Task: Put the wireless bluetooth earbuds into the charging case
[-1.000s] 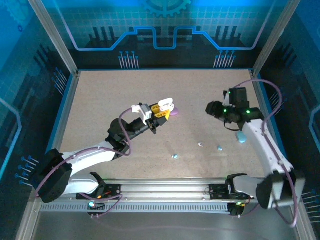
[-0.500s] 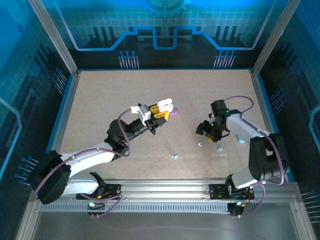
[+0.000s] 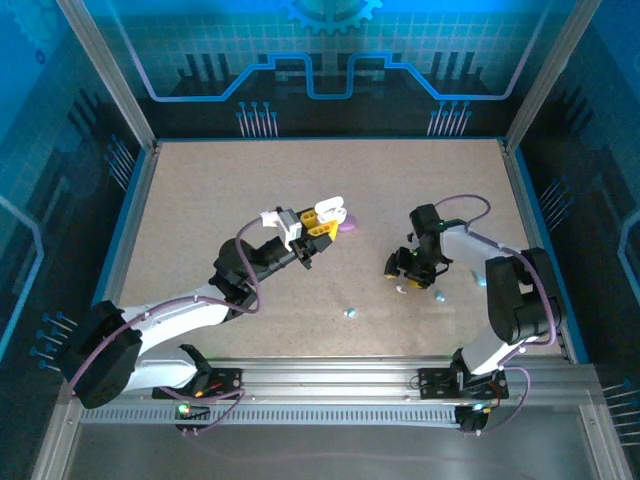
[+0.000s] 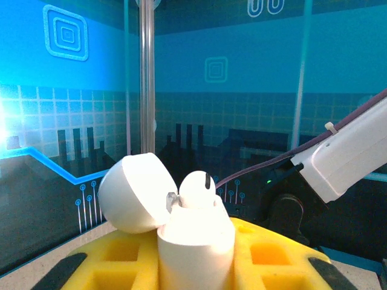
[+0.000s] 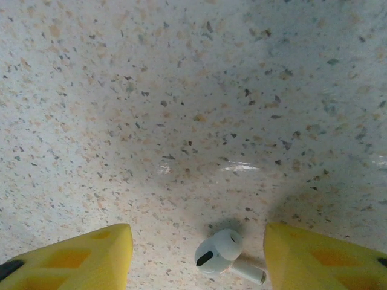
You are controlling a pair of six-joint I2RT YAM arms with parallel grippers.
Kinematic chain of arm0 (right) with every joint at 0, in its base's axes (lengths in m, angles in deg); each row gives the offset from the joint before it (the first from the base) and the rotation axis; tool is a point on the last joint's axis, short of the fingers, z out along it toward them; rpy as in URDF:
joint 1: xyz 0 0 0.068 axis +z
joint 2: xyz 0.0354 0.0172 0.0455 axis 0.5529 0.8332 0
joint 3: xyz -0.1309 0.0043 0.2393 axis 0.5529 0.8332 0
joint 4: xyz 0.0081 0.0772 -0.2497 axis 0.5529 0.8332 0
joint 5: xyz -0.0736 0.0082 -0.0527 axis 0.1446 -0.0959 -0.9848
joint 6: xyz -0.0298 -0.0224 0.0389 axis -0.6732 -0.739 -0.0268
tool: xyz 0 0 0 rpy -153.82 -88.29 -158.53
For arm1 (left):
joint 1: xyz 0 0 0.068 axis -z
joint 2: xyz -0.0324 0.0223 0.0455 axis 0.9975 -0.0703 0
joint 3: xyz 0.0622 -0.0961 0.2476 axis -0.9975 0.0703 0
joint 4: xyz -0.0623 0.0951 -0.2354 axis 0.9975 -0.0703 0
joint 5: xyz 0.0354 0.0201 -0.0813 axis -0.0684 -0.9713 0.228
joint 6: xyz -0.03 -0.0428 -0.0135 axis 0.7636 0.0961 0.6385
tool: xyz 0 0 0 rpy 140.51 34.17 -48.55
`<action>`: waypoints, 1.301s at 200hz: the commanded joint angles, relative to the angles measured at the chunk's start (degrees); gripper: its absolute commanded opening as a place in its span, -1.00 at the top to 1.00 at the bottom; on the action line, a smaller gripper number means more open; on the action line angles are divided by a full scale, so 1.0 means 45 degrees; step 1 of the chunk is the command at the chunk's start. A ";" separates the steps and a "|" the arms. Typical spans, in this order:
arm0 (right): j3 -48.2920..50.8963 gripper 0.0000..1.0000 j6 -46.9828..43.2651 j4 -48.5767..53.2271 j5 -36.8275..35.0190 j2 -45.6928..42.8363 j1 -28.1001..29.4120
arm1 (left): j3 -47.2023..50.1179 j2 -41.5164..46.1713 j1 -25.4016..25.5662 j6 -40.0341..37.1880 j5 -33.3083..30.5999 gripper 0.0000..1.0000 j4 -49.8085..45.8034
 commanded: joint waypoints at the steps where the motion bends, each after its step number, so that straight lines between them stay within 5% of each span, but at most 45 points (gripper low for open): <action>1: 0.0060 -0.21 -0.0093 0.0023 -0.0288 0.0266 0.0236 | 0.0073 0.0292 0.0093 -0.0191 -0.0177 0.54 0.0147; 260: 0.1425 -0.07 0.0402 0.0061 -0.0438 -0.1765 0.1495 | 0.0113 0.0383 0.0092 -0.0114 -0.0286 0.54 0.0023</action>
